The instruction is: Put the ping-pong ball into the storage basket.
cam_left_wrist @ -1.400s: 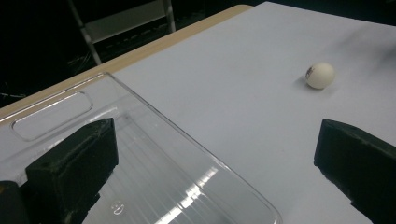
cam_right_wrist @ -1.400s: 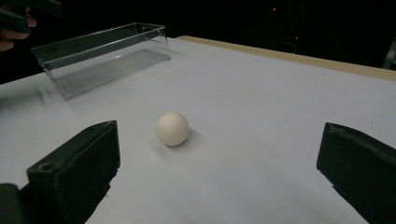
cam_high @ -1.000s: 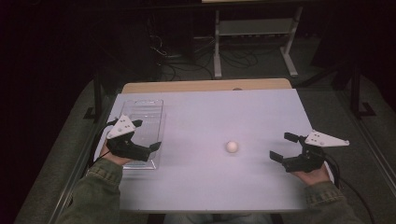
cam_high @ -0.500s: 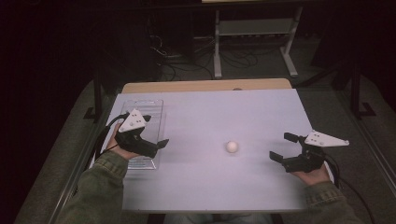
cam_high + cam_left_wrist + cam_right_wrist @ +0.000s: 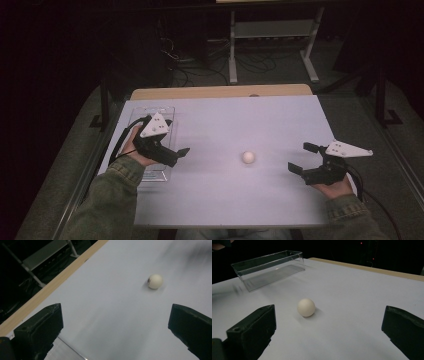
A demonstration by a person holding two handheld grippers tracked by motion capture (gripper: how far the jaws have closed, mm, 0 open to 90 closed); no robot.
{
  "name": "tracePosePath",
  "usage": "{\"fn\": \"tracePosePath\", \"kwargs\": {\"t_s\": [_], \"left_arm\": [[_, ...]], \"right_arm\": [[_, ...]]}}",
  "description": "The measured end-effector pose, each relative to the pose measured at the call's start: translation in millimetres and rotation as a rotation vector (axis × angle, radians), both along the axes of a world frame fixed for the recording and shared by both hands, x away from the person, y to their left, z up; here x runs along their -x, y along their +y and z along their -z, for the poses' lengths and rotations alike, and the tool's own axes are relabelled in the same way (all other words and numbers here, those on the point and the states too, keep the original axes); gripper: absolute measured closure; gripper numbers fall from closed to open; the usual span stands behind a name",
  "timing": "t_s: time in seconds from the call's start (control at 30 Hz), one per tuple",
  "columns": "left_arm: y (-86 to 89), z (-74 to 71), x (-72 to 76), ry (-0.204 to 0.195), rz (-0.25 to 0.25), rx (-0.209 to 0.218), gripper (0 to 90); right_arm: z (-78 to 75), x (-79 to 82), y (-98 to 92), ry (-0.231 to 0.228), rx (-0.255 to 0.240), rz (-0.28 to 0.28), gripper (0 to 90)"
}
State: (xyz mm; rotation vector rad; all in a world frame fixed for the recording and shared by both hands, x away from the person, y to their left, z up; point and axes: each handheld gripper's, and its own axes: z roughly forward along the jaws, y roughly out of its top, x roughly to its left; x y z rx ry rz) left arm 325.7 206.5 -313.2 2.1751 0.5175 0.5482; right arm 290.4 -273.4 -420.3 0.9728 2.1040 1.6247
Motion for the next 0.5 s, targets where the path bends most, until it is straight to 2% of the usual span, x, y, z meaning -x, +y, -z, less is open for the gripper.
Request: {"fn": "tracePosePath", "kwargs": {"t_s": [0.23,0.37,0.5], "left_arm": [[-10.0,-2.4,-7.5,0.033,0.032,-0.034,0.0],[-16.2,-2.0,-12.8,0.057,0.057,-0.069,0.0],[-22.1,-3.1,-18.1,0.062,0.065,-0.082,0.0]], "right_arm": [[0.4,-0.1,2.0,0.004,0.009,-0.011,0.0],[0.0,0.2,1.5,0.003,0.007,-0.013,0.0],[-0.2,0.2,1.2,0.001,0.004,-0.013,0.0]]}}
